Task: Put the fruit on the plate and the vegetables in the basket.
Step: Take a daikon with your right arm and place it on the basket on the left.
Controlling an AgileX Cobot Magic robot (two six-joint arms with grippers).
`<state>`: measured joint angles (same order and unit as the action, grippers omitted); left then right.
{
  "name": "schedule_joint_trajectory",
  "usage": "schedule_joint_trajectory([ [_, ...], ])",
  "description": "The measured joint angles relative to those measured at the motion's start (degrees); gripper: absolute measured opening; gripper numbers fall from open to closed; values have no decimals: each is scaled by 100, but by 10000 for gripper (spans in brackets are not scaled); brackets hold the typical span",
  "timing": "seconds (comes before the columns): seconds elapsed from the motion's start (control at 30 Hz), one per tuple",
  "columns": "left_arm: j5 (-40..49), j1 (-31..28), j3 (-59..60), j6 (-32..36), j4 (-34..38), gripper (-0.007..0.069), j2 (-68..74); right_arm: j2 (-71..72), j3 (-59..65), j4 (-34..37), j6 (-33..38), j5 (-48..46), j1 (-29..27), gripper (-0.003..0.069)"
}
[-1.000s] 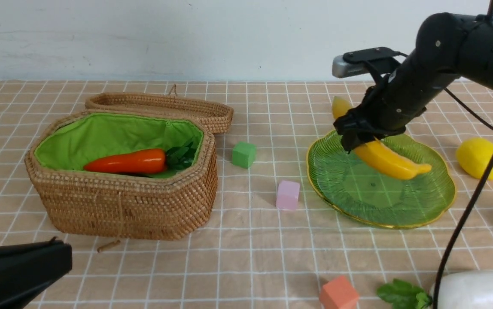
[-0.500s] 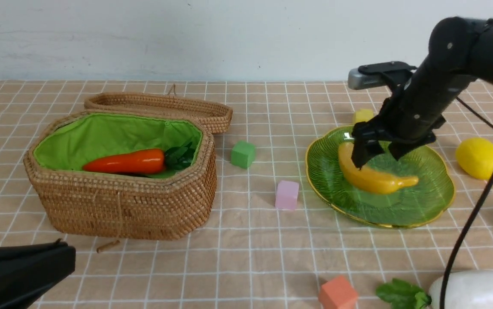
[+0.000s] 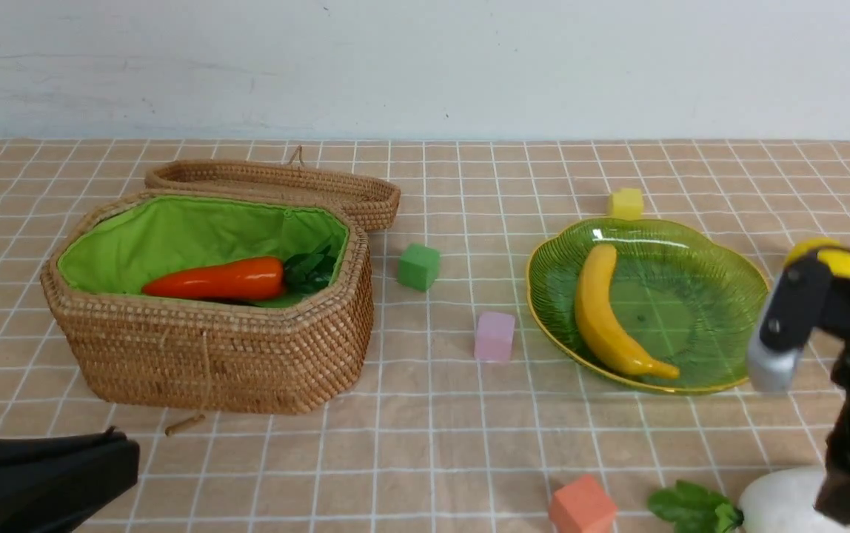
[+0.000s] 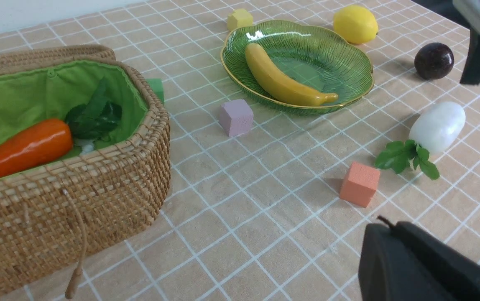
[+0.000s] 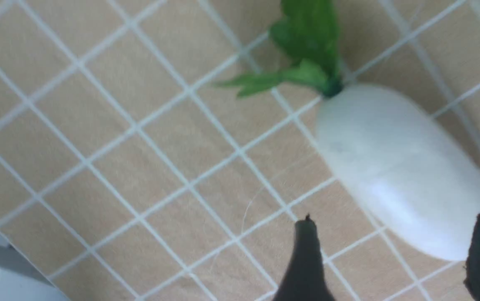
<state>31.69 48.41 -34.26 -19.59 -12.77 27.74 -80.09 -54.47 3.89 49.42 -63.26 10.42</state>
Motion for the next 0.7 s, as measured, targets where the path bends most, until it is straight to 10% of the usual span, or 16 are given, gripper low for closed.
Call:
schedule_joint_trajectory([
  [0.3, 40, 0, 0, 2, 104, -8, 0, -390, 1082, -776, 484, 2373, 0, 616],
  [0.7, 106, 0, 1, 21, 110, -5, 0, -1201, 1123, -1064, 625, 2801, 18, 472],
])
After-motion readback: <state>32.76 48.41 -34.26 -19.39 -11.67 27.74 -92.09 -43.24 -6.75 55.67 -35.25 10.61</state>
